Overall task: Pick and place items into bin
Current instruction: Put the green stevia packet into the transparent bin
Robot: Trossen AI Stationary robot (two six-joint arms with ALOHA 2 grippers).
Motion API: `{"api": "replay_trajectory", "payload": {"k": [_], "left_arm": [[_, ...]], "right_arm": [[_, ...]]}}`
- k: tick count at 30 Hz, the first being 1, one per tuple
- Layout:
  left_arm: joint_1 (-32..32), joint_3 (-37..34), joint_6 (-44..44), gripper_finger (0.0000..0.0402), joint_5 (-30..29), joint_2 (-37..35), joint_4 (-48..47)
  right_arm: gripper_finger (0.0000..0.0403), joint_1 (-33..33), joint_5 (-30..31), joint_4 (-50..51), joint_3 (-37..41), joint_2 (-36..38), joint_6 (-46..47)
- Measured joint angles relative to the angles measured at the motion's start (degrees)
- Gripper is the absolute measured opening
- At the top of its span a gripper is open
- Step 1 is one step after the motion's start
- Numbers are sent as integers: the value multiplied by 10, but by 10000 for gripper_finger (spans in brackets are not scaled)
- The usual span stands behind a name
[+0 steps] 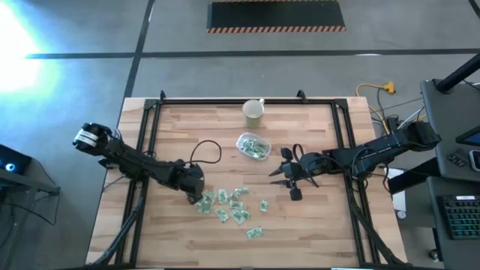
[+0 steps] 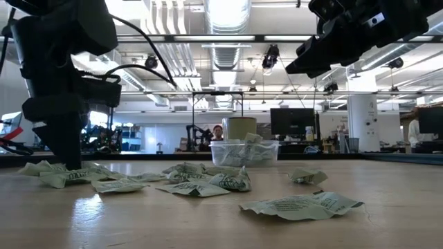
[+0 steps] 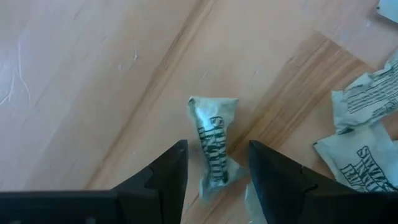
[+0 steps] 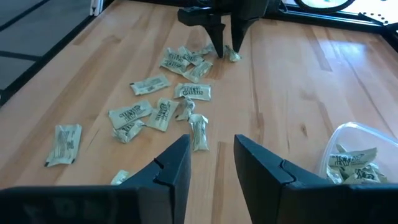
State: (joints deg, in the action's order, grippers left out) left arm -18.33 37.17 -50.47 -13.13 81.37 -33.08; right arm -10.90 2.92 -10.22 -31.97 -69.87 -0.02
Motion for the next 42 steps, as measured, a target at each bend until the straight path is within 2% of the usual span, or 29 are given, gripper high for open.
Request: {"api": "replay_trajectory", "payload": {"k": [4,12,16,22,27,31,42], "left_arm": [[0,4,11,115,-1,6,0],[0,19,61,8,-21,-1,-3],[1,39,101,11,-51,-1,-3],[21,90,239,13,-145,-1,34],[58,99,454,13,-157,0,211],[101,97,555,13,-156,13,340],[207,102,573,13,-112,101,491]], "right_arm": [[113,0,0,2,0,0,0],[105,0,0,2,0,0,0],[100,0,0,2,0,0,0],[94,0,0,2,0,0,0],[88,0,0,2,0,0,0],[84,0,0,4,0,0,4],[78,0,1,28,1,0,11]]}}
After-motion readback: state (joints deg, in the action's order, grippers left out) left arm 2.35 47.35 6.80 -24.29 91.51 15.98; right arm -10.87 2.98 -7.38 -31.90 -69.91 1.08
